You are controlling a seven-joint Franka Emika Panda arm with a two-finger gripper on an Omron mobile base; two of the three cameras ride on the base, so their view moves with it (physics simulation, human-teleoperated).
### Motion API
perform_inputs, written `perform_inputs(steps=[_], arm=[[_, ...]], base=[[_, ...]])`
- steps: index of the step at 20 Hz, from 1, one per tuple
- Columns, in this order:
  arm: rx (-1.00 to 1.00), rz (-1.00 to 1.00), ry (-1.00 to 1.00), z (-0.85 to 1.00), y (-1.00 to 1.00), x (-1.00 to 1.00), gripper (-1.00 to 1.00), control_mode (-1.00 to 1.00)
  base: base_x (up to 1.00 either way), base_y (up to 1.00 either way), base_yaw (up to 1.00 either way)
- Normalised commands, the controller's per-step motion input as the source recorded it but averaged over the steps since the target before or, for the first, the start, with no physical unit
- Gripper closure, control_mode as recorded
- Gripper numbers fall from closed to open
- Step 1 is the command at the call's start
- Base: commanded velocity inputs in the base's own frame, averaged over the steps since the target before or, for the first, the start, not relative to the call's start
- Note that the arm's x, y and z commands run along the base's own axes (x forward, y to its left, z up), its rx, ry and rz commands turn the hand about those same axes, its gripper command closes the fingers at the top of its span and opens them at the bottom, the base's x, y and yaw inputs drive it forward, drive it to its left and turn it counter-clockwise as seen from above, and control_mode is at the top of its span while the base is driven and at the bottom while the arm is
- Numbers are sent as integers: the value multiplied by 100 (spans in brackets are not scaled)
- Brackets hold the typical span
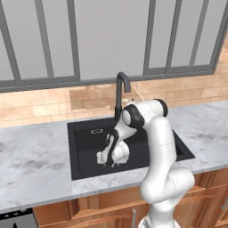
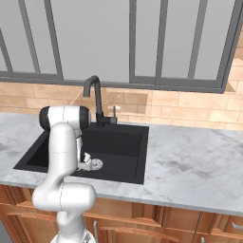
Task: Pick up the dish brush and dish brush from the sink, and place them back in the cabinet, and close the cabinet doors.
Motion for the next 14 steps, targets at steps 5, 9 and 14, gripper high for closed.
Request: perform_inputs(steps=[5, 9, 14], arm=[[0, 0, 0, 0, 0, 0, -100, -100], [0, 0, 0, 0, 0, 0, -100, -100], [0, 0, 0, 0, 0, 0, -100, -100]], base=[[0, 0, 0], [0, 0, 0], [0, 0, 0]])
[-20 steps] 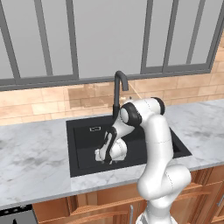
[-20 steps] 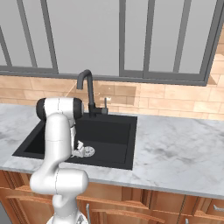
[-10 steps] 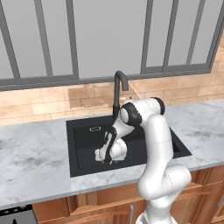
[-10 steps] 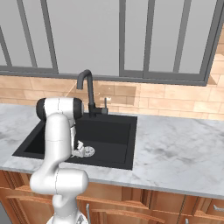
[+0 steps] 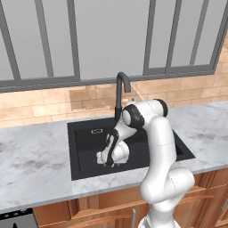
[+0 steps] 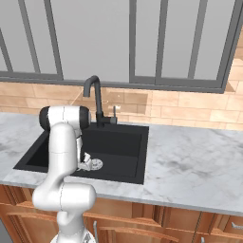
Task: Pick up the dish brush and dish brush from the sink, and place them back in the cabinet, and close the cabinet doors.
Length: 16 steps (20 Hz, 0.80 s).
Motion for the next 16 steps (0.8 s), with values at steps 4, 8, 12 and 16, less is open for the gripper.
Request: perform_inputs(steps=[4, 8, 12, 16], arm=[[0, 0, 0, 0, 0, 0, -100, -100], [0, 0, 0, 0, 0, 0, -100, -100], [0, 0, 0, 0, 0, 0, 100, -100], [0, 0, 0, 0, 0, 0, 100, -100]], base=[[0, 0, 0], [0, 0, 0], [0, 0, 0], [0, 0, 0]])
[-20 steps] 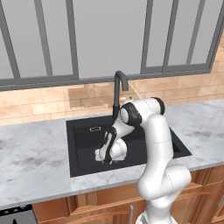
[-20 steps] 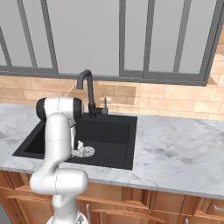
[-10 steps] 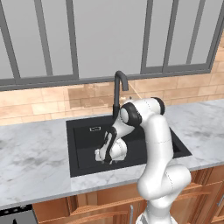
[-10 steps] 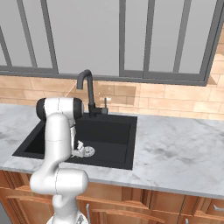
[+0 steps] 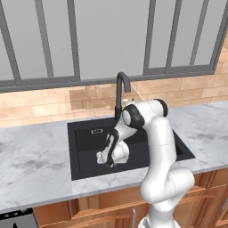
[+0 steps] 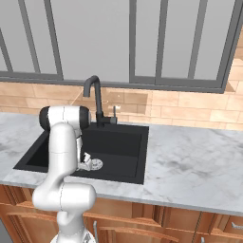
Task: Pick up the dish brush and dish brush from the sink, and place them back in the cabinet, and close the cabinet doors.
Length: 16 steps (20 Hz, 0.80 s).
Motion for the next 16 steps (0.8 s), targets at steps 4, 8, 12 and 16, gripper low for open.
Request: perform_inputs(steps=[4, 8, 12, 16], arm=[[0, 0, 0, 0, 0, 0, 100, -100], [0, 0, 0, 0, 0, 0, 100, -100], [0, 0, 0, 0, 0, 0, 100, -100], [0, 0, 0, 0, -1, 0, 100, -100]], base=[[0, 0, 0], [0, 0, 0], [0, 0, 0], [0, 0, 0]])
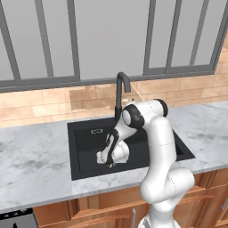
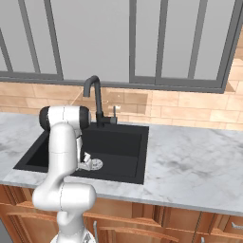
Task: Pick up the dish brush and dish brush from the sink, and place them back in the cabinet, and close the cabinet doors.
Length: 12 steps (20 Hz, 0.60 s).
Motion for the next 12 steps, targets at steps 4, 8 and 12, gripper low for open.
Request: perform_inputs(steps=[4, 8, 12], arm=[[0, 0, 0, 12, -2, -1, 100, -100], [0, 0, 0, 35, 0, -8, 100, -100], [0, 0, 0, 56, 0, -26, 100, -100]], base=[[0, 0, 0], [0, 0, 0], [0, 0, 0]])
